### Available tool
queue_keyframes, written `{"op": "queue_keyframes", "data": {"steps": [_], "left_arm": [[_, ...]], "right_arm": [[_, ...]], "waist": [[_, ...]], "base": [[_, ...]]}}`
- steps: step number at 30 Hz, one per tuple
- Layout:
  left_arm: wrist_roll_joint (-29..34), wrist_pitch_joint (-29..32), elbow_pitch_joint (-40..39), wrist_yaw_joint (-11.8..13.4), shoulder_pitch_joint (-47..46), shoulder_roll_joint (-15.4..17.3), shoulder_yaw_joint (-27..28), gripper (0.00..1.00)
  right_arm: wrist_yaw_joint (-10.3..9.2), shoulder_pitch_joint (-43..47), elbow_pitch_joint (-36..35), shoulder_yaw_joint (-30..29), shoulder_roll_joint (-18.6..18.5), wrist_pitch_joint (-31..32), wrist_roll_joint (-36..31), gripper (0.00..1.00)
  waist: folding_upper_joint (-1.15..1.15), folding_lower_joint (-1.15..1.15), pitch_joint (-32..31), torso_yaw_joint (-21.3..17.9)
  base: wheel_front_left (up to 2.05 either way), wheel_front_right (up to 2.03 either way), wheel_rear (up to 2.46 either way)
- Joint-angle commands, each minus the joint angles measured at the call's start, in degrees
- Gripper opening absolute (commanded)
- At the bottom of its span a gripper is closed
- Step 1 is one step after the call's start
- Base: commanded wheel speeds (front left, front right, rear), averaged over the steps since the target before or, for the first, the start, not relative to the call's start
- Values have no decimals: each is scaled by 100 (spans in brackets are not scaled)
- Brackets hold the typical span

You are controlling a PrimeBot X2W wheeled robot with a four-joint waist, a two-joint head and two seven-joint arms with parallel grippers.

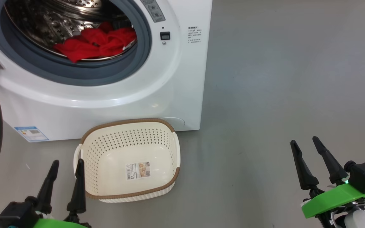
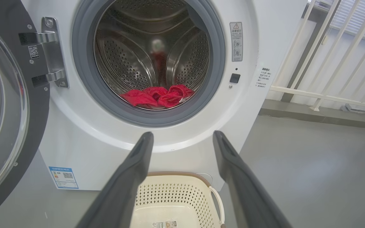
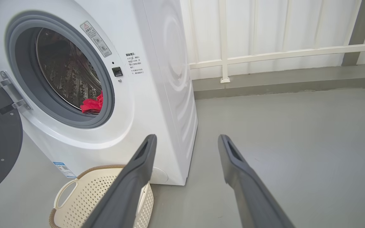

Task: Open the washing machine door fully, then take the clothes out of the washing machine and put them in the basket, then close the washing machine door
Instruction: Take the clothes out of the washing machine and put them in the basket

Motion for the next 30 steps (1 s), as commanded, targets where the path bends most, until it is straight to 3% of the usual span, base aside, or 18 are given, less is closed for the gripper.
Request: {"op": "queue_keyframes", "data": {"steps": [1,20,30], "left_arm": [[-55,-23,-101,-33,-189,128,197,100],[-97,-23,-146,-33,-270,165,224,100],[-60,-23,-179,-33,-318,167,222,100]], "right_arm": [[29,-173,-133,147,-101,-52,10,100],[29,-212,-141,150,-78,-52,18,100],[29,-247,-173,136,-66,-52,20,100]], "waist": [[0,0,7,2],[0,0,126,-18],[0,0,214,-10]], "base": [[60,-60,0],[94,-105,10],[22,-22,0]]}}
